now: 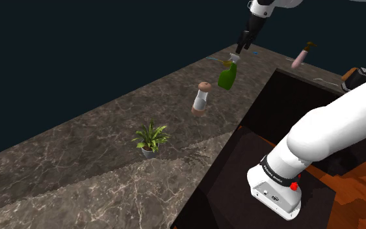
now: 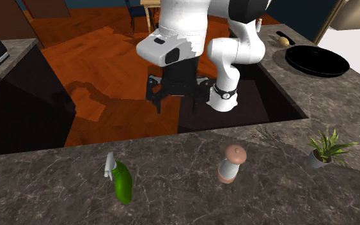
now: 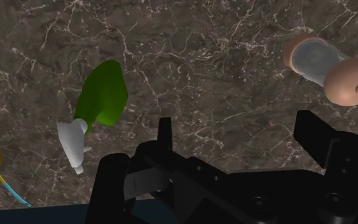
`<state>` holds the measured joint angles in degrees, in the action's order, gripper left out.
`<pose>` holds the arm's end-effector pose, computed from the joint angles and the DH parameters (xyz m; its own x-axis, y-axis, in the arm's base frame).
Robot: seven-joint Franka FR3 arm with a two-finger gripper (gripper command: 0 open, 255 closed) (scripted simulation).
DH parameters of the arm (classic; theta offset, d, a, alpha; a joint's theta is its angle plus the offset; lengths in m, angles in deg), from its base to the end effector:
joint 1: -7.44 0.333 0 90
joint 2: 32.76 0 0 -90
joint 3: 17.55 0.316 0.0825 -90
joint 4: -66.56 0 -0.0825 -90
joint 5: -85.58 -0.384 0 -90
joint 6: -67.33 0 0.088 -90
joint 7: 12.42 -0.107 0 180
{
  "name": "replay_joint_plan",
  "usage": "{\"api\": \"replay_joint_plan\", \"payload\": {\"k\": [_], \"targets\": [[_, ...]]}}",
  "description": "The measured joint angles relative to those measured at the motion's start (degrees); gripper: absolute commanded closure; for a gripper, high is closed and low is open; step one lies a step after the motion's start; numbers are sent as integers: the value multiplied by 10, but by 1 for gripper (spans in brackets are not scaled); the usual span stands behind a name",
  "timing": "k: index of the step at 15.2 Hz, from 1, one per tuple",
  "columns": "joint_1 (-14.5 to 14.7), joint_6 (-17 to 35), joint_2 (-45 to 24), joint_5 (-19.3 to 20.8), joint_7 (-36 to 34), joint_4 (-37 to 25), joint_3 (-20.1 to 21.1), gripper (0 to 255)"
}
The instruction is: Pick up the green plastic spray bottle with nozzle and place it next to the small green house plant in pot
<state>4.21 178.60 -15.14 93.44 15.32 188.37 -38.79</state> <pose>0.4275 -0.2213 0.5386 0.9902 0.1126 0.0827 0.1070 -0.9919 0.0689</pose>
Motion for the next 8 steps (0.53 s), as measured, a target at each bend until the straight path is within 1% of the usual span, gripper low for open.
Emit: {"api": "replay_joint_plan", "payload": {"k": [5,8], "targets": [[-6,18,-108,-48,77,-78,-49,0],[-18,21,-180,-88,127,-133,-72,0]]}}
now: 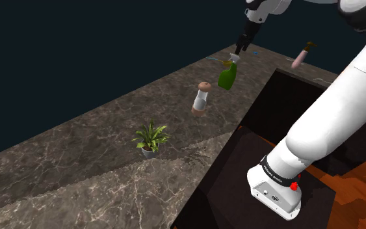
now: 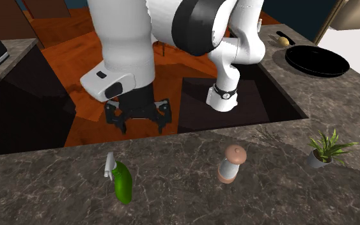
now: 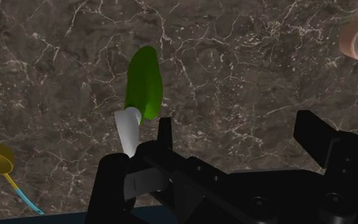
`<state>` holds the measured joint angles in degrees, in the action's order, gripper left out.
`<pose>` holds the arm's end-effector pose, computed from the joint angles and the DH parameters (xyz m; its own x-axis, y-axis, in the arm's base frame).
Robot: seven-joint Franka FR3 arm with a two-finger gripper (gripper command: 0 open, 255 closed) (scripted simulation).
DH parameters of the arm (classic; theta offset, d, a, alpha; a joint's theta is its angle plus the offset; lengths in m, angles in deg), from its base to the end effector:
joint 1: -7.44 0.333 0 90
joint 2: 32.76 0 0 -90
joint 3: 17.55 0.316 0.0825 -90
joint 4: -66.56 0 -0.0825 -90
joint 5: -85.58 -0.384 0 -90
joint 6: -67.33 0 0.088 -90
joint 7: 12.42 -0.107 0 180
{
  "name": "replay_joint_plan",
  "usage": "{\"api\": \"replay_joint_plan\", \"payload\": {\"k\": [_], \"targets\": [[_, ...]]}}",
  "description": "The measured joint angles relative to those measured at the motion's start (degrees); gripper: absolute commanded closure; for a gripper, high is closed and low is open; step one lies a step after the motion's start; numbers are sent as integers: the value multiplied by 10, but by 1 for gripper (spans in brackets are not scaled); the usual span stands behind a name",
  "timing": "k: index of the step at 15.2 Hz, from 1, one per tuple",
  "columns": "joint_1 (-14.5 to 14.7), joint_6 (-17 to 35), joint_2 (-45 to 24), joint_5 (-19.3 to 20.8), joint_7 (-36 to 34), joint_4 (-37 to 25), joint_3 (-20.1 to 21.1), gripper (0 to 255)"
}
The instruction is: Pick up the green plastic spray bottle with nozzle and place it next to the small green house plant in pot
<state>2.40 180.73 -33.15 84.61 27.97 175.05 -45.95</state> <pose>0.4771 -0.3131 0.5030 0.9908 0.1162 0.0689 0.1135 -0.9927 0.0418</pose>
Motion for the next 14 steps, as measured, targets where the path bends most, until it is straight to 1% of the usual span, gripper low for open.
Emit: {"api": "replay_joint_plan", "payload": {"k": [4,7,8,11,14], "targets": [[-31,-14,-106,-63,65,-96,-15,0],[-68,-29,-178,-105,109,-165,-18,0],[-75,-34,-195,-113,115,-184,-16,0],[-82,-28,-216,-124,121,-194,-13,0],[-81,-6,-221,-128,124,-176,-11,0]]}}
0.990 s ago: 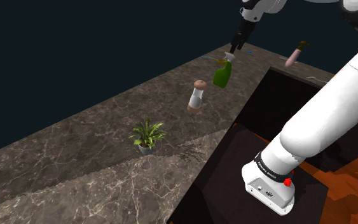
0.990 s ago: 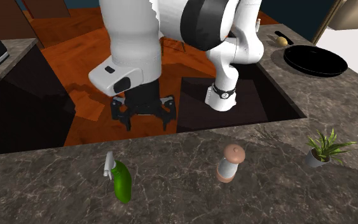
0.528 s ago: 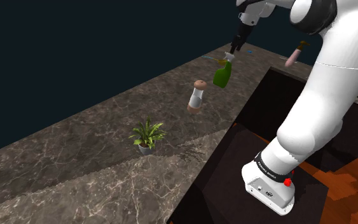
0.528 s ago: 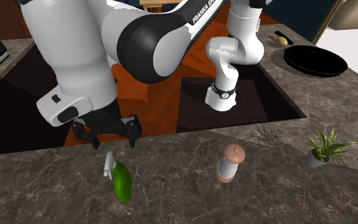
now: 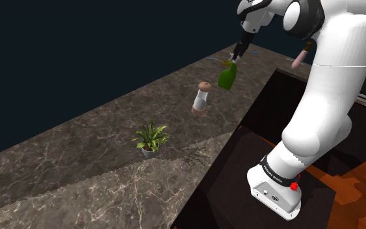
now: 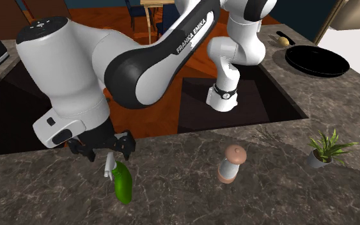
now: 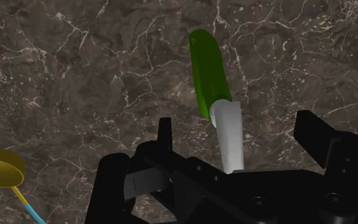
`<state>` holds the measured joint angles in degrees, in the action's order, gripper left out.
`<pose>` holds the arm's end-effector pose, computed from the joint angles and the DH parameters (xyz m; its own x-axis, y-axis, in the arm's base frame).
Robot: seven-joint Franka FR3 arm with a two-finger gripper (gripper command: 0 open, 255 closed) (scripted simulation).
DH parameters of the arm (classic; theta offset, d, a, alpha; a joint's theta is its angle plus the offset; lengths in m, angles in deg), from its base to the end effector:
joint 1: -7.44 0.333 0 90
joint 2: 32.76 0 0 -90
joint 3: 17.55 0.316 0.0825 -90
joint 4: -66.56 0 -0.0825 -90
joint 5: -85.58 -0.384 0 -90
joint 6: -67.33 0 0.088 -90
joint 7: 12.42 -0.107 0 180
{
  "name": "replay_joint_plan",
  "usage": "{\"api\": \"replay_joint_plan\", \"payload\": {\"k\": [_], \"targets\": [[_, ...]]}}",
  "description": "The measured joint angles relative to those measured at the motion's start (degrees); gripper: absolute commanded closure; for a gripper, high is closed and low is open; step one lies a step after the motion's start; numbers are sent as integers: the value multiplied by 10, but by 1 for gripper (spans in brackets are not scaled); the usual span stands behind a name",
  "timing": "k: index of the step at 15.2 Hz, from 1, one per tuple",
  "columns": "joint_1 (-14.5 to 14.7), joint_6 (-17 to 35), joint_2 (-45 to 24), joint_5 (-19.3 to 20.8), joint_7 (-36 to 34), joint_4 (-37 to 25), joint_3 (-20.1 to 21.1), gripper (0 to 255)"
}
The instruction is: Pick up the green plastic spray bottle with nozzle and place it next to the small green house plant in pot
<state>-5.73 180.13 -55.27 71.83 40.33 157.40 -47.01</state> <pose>0.5278 -0.4074 0.4370 0.9907 0.1248 0.0546 0.1243 -0.9922 0.0131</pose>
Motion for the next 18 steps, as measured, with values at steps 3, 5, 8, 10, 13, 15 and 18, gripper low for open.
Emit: {"api": "replay_joint_plan", "payload": {"k": [3,5,8,10,13,15,18], "targets": [[-1,12,-8,-4,3,5,2,0],[-1,15,-8,-5,3,8,2,0],[-1,15,-8,-5,3,8,2,0],[-1,15,-8,-5,3,8,2,255],[-1,15,-8,-5,3,8,2,255],[-1,15,-8,-5,3,8,2,255],[-1,15,-8,-5,3,8,2,255]]}}
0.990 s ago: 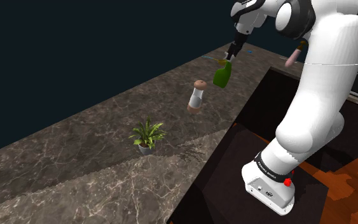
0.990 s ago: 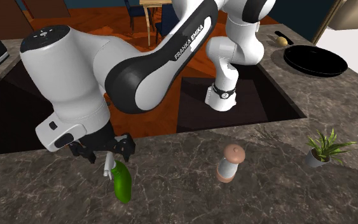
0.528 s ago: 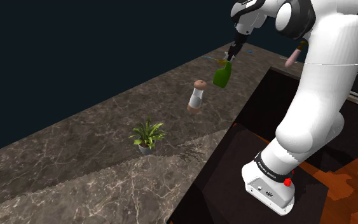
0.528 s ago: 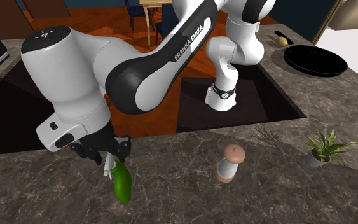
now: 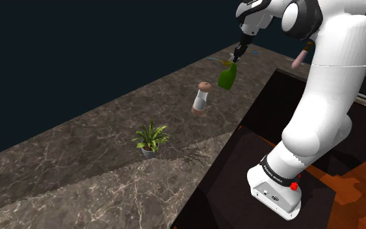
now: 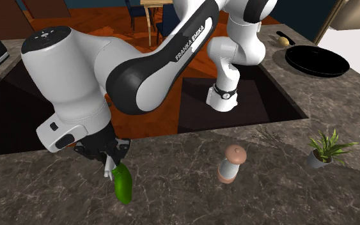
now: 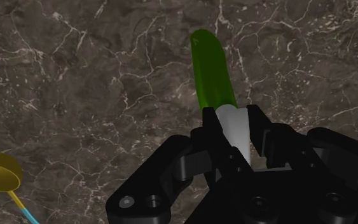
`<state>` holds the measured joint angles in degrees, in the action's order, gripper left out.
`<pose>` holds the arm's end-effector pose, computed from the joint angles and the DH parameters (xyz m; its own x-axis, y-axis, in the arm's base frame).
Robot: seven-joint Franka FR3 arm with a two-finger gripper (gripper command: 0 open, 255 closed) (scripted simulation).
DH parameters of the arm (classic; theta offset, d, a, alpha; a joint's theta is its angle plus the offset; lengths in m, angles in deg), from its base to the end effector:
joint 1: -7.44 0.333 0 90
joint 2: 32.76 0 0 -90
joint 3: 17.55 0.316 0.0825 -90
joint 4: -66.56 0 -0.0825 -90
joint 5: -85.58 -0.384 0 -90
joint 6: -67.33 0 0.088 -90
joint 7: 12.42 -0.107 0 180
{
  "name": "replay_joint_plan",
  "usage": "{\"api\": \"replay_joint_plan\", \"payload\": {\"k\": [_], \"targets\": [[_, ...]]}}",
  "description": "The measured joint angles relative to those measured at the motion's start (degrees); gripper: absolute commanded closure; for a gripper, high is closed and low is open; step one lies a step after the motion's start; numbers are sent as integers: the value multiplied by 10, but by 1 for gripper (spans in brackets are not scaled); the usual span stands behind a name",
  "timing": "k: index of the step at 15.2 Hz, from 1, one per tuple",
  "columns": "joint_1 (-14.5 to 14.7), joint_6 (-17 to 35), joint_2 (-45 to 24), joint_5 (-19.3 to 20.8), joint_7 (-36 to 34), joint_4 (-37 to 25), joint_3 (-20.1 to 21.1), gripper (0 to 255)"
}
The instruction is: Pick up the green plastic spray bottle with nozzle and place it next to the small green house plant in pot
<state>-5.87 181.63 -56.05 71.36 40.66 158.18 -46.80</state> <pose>0.5291 -0.4085 0.4244 0.9906 0.1251 0.0551 0.1245 -0.9921 0.0136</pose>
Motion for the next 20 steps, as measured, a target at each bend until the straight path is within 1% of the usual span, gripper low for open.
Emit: {"api": "replay_joint_plan", "payload": {"k": [2,7,20], "targets": [[0,-3,1,1,0,-2,0,255],[1,-33,10,7,-6,-24,-3,255],[-8,-129,15,14,-15,-117,-8,255]]}}
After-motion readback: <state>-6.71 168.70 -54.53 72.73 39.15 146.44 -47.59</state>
